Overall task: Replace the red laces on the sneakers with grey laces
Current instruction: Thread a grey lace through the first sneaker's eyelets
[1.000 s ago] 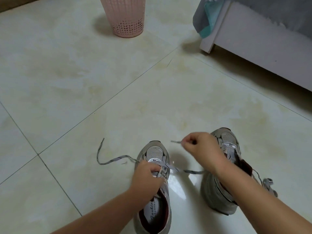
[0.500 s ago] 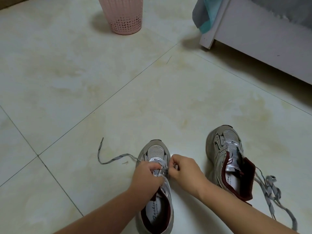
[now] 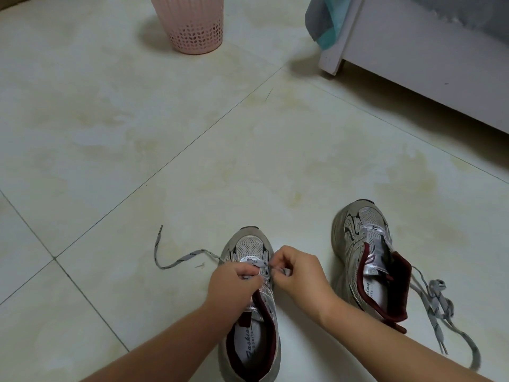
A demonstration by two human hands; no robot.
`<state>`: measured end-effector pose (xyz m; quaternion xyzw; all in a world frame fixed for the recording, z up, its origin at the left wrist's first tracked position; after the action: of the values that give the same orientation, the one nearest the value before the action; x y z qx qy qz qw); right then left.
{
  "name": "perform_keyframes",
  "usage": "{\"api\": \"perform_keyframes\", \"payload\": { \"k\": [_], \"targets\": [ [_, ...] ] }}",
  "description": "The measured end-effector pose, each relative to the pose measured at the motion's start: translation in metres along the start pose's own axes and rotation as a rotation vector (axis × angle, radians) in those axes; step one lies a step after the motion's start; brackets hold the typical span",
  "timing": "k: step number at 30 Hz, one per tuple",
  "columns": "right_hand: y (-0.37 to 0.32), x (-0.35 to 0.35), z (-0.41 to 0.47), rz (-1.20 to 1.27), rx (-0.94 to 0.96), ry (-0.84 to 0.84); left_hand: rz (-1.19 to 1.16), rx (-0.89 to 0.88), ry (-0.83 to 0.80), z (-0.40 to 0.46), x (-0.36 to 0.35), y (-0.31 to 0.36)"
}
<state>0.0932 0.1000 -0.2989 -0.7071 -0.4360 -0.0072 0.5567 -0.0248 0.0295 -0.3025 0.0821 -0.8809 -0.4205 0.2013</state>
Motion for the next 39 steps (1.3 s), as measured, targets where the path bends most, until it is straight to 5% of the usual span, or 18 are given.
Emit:
{"api": "perform_keyframes", "payload": {
  "k": [5, 18, 27, 33, 36, 39],
  "targets": [
    [-0.003, -0.002, -0.003, -0.068, 0.018, 0.009, -0.083, 0.050, -0.038, 0.001, -0.001, -0.008],
    [-0.001, -0.007, -0.002, 0.233, -0.097, -0.038, -0.162, 0.078, -0.059, 0.000, -0.004, -0.011],
    [0.000, -0.006, -0.002, 0.089, -0.070, 0.025, -0.102, 0.028, -0.068, 0.004, -0.003, -0.011],
    [0.002, -0.008, 0.002, 0.036, -0.069, 0.016, 0.440, -0.326, -0.005, 0.005, -0.002, 0.018],
    [-0.007, -0.008, 0.002, -0.035, -0.066, 0.009, 0.617, -0.334, 0.006, 0.006, -0.008, 0.021],
    [-0.027, 0.007, -0.009, -0.381, 0.021, 0.152, 0.612, -0.289, 0.030, 0.007, -0.007, 0.020]
  ]
}}
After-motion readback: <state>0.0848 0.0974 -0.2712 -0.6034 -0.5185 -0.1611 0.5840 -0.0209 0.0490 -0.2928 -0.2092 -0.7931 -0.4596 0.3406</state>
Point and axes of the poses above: each hand's wrist, its own z-axis towards the middle knuckle, its own x-axis out of the back of the hand, y = z × x, the point moved 10 cm from there along z, towards the middle knuckle, and after that the axes turned 4 degrees about -z, right-handed, at the moved point
